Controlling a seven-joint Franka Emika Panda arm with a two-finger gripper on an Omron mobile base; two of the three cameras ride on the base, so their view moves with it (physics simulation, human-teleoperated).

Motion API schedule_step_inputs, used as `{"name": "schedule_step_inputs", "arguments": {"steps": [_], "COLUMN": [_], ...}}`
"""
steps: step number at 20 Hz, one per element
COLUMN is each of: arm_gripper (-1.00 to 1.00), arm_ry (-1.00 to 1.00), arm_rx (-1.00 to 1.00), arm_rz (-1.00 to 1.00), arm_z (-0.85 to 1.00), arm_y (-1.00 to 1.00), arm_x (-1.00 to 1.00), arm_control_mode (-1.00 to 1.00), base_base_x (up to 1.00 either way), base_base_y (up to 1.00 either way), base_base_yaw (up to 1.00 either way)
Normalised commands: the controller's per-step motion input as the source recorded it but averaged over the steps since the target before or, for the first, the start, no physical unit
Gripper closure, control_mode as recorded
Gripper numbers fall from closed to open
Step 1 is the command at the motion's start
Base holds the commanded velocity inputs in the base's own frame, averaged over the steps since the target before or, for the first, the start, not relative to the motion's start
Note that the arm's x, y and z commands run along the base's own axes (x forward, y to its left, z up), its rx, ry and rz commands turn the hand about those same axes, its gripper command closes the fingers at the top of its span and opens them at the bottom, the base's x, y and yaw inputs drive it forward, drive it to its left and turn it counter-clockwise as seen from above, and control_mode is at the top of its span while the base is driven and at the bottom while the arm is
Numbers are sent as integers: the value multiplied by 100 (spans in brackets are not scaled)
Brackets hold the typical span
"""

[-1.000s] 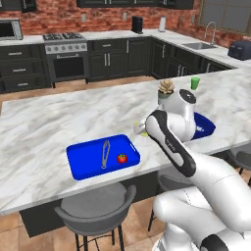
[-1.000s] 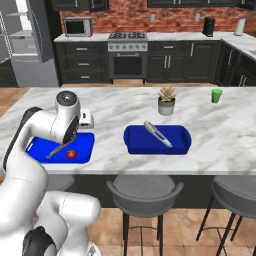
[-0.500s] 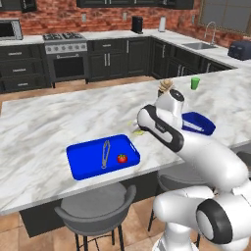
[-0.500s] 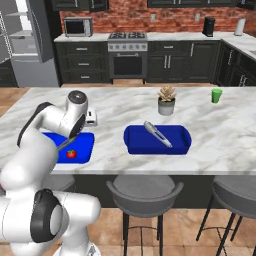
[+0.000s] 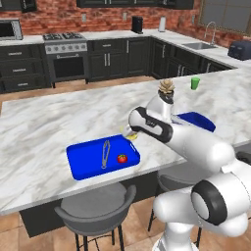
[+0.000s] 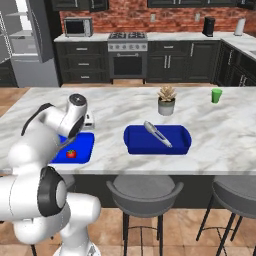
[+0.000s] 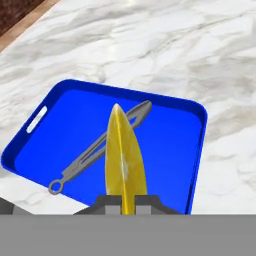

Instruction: Gather the lemon wedge and tomato from the fridge and place them on a tray on the dining counter. Then gather the fishs from the fridge and place them on the other tray.

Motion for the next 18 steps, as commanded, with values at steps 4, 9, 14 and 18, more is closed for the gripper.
{"name": "schedule_step_inputs", "arguments": {"steps": [4,9,14,18], "arm_gripper": [100,100,100,100], "arm_ry": [0,0,0,0], "arm_rx": [0,0,-5,-7], "arm_rz": [3,2,0,0], "arm_z": [-26,-14,-9,-13], "arm_y": [-2,0,0,3], "arm_x": [12,0,0,0], "arm_control_mode": [-100,-100,-100,-100], "base_base_x": [0,0,0,0], "base_base_y": [0,0,0,0], "base_base_yaw": [0,0,0,0]}}
